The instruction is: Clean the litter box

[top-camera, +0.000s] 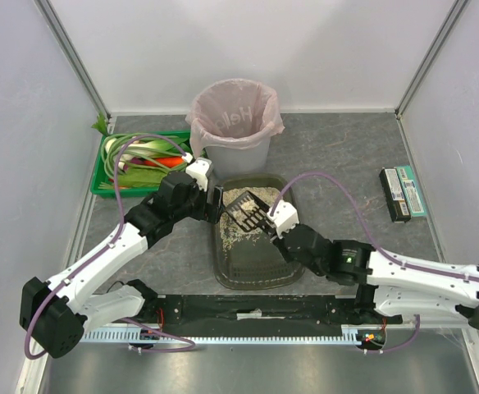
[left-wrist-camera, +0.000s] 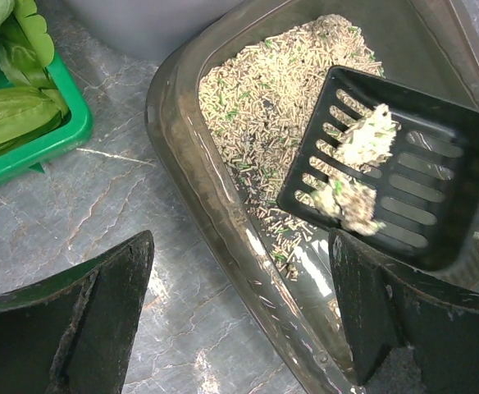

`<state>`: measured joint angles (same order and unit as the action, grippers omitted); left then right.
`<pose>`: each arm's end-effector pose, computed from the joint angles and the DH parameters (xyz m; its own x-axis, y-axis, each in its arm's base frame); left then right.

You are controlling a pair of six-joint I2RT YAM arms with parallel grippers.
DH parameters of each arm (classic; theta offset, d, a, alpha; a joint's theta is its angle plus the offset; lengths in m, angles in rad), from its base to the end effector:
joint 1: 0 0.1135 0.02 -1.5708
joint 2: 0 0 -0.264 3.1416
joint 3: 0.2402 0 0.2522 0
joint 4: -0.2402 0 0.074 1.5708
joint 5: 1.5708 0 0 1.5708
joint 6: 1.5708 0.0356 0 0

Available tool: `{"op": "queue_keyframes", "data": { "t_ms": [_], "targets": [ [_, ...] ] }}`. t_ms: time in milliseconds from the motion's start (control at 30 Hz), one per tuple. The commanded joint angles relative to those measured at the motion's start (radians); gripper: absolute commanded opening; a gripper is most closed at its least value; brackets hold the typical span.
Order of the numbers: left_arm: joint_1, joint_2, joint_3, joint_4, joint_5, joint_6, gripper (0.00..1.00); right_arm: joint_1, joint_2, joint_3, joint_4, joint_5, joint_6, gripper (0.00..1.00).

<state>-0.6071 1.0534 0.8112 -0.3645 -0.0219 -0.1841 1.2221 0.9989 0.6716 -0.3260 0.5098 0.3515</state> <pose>0.1907 -0.1315 0.2800 -0.5621 0.1676 -0.8099 0.4605 0.8769 -0.1381 0.0887 0.1931 0.2497 -0.4318 -0.3082 -0.8477 -0.5743 0.8186 -0.0051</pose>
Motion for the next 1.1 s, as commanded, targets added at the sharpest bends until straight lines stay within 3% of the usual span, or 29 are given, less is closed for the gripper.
{"op": "queue_keyframes", "data": {
  "t_ms": [0,200,600,1067],
  "targets": [
    [0.001,-0.039,0.016,0.032,0.013,0.006,0.93,0.002,-0.086,0.127,-0.096,-0.056,-0.034,0.00],
    [0.001,-0.081,0.013,0.032,0.002,0.008,0.93,0.002,-0.105,0.270,-0.272,-0.062,-0.026,0.00],
    [0.001,-0.101,0.006,0.027,-0.024,0.011,0.93,0.001,-0.091,0.468,-0.335,0.007,-0.022,0.00],
    [0.001,-0.101,0.006,0.027,-0.033,0.011,0.93,0.002,0.042,0.669,-0.444,0.263,-0.095,0.00]
  ]
}}
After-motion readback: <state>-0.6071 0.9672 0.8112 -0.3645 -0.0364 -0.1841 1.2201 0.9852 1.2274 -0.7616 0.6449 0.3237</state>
